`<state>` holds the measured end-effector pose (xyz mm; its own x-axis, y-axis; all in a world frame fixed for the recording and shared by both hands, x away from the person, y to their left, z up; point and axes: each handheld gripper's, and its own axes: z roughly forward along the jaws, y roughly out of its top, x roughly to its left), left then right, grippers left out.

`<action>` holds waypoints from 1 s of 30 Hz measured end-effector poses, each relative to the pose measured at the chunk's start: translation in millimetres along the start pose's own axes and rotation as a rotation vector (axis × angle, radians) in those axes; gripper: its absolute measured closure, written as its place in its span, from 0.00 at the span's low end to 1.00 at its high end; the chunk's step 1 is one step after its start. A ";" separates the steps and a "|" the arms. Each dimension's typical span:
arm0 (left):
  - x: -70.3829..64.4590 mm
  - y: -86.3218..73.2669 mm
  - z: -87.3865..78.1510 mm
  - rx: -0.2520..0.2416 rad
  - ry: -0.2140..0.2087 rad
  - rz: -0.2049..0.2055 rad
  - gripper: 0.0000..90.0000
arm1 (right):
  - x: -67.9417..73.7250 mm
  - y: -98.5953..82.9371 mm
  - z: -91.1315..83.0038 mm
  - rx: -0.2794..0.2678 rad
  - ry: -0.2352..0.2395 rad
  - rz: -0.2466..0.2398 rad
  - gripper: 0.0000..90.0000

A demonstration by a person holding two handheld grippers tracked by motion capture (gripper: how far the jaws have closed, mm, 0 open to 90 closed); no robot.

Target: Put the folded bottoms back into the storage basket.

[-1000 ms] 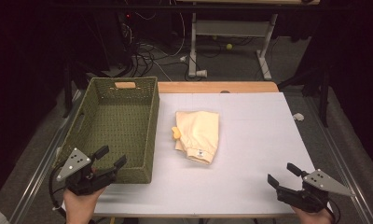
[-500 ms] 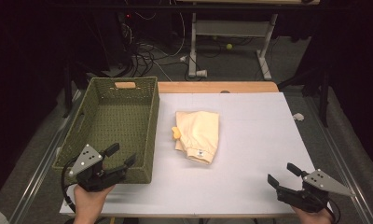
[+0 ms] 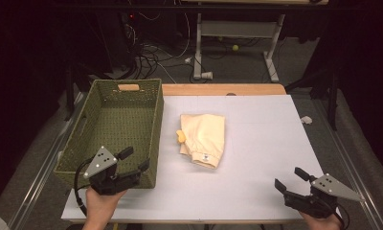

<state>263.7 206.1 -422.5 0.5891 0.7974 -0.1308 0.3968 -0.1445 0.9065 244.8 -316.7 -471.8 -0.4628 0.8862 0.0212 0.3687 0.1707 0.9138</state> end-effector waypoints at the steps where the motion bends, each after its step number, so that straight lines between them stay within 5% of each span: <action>1: -0.7 0.8 1.4 0.002 -0.002 -0.001 0.30 | 0.0 0.0 0.0 0.000 0.000 0.000 0.21; 30: -26.2 13.0 32.2 0.023 -0.076 0.032 0.30 | -0.3 -0.1 0.3 0.000 0.005 -0.003 0.21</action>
<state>276.1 164.5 -420.2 0.6535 0.7453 -0.1325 0.3922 -0.1836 0.9014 245.1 -316.8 -472.0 -0.4676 0.8837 0.0208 0.3673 0.1728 0.9139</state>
